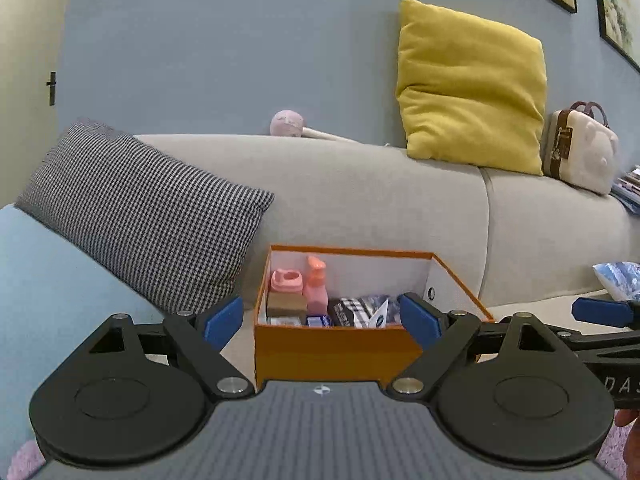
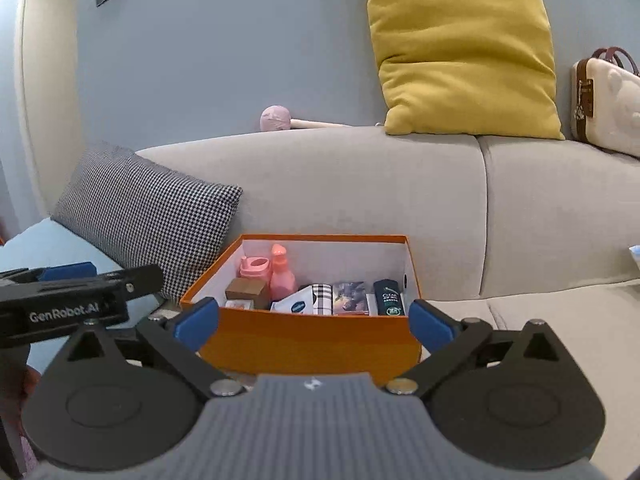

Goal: Organize rigid objects

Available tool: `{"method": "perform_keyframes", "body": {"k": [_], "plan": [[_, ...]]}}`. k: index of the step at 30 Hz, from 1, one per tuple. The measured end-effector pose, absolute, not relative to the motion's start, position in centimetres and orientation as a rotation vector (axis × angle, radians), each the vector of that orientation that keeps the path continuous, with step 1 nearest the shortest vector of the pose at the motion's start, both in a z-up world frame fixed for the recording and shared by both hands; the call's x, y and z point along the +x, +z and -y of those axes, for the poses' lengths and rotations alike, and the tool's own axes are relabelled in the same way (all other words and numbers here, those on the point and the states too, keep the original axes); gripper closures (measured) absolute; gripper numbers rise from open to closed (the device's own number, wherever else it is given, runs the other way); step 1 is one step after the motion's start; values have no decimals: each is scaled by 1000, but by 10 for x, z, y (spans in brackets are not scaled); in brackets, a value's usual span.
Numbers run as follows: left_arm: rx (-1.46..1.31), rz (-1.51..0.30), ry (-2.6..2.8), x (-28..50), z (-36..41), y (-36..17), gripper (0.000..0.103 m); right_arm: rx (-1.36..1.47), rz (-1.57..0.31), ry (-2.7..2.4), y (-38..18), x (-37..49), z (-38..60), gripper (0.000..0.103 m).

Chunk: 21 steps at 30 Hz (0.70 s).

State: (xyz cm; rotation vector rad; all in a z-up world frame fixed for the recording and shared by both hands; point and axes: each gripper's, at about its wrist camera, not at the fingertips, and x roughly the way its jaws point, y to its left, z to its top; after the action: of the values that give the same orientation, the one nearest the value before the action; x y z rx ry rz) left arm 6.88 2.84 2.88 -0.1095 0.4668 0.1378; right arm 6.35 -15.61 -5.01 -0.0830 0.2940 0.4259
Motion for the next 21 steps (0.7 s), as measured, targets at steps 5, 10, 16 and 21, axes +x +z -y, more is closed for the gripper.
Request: {"method": "perform_keyframes", "body": {"k": [5,10,16,21], "plan": [[-132,-499,164,62,-27,24,0,-97,-293,420,-54,53,158,2],[-132,-519,158,55,-24,23,0,-76,-303,426,-53,50,162,2],[-145,-545,159,51,-23,21,0,-93,-302,416,-54,45,163,2],[-142,-545,167,49,-21,23,0,-100,-316,406,-57,44,163,2]]}}
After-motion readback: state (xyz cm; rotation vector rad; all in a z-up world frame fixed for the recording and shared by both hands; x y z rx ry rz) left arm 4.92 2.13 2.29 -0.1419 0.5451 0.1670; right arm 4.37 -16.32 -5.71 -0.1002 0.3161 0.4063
